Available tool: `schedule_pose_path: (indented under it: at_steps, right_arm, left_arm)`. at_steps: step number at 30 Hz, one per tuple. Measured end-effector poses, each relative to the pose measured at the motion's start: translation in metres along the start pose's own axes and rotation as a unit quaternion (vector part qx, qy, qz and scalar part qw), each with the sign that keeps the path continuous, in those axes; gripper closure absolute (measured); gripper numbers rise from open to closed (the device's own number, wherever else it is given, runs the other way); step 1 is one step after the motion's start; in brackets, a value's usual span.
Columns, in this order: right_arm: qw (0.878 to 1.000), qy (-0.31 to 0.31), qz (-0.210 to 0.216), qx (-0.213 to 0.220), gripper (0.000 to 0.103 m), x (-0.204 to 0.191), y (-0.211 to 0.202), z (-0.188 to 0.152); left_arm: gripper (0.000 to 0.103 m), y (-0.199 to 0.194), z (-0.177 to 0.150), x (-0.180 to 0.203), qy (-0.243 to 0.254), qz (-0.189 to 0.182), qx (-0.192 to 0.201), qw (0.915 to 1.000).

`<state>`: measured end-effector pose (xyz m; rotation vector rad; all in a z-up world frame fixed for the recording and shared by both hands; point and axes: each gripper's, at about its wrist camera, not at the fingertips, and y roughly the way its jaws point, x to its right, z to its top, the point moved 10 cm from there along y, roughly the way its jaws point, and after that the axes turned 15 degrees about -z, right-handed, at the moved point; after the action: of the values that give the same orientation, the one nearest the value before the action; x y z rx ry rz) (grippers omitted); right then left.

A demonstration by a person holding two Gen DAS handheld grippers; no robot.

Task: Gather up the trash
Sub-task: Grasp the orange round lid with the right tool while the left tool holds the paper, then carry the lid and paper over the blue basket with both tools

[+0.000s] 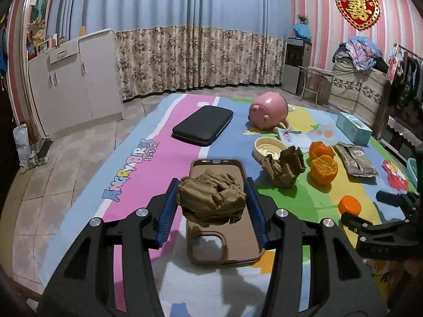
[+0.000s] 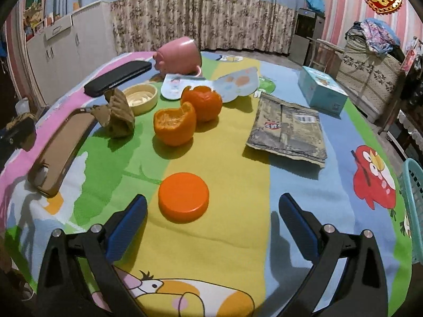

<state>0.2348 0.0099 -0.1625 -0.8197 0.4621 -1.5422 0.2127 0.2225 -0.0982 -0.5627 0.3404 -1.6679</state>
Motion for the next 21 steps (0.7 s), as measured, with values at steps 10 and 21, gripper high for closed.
schedule_pose_path:
  at_steps: [10,21]
  right_arm:
    - [0.998,-0.012,0.050,0.019,0.063,-0.011,-0.011,-0.001]
    - [0.997,0.053,0.032,0.051,0.063,0.080,-0.031,0.009]
  left_arm:
    - [0.055,-0.001,0.002,-0.003,-0.005,0.004,-0.001,1.0000]
    - [0.055,0.000,0.022,0.047,0.015,-0.021,0.010,0.9996]
